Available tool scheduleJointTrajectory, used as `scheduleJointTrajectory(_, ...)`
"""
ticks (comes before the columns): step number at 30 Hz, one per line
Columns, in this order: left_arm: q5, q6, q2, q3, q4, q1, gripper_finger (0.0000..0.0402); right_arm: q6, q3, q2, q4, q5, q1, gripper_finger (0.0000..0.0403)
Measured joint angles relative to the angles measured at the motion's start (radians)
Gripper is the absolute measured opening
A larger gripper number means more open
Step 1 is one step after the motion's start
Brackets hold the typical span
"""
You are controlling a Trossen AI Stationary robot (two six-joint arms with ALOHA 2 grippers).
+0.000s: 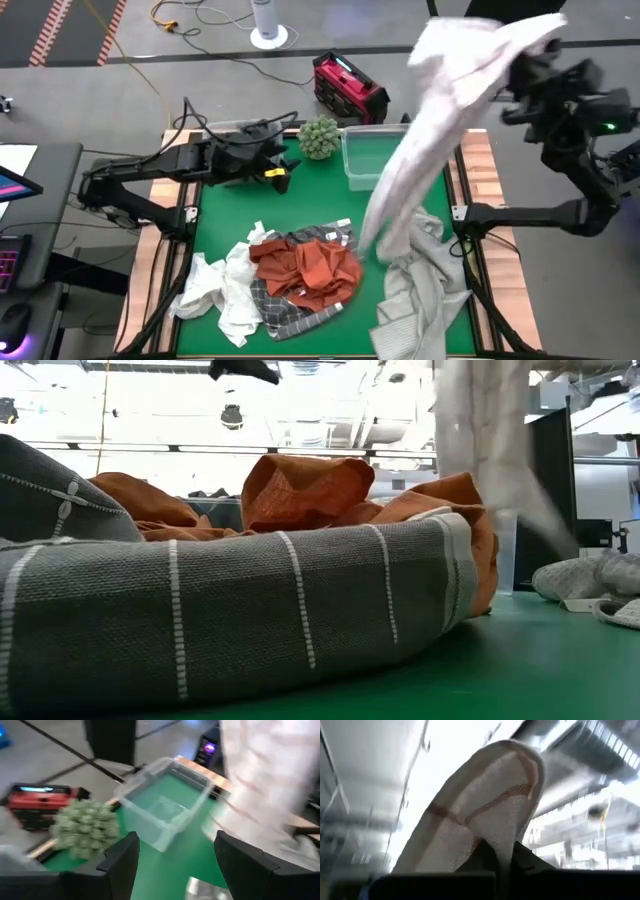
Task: Sort towels by color in basket
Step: Put the white pattern towel into the right transparent bin
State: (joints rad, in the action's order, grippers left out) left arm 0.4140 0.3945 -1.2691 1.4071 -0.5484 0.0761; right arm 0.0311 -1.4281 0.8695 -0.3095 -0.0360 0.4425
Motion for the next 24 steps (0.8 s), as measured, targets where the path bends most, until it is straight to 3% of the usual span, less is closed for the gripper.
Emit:
scheduleJointTrajectory(7, -0.095, -0.034, -0.009, 0.000, 0.122, -0.001, 0.0247, -0.066, -0.001, 0.105, -0.433, 0.000, 0.062, 0.0026)
scheduleJointTrajectory(10, -0.096, -0.052, -0.007, 0.000, 0.157, -0.001, 0.0247, -0.123, -0.042, 0.182, -0.538, -0.006, 0.085, 0.0026)
scheduleJointTrajectory(18, -0.096, -0.067, -0.008, 0.000, 0.147, -0.001, 0.0247, -0.234, -0.335, 0.455, -0.556, 0.013, 0.128, 0.0030)
scheduleJointTrajectory(24, -0.096, -0.070, -0.009, 0.000, 0.126, -0.002, 0.0247, -0.293, -0.643, 0.662, -0.522, 0.114, 0.144, 0.0027)
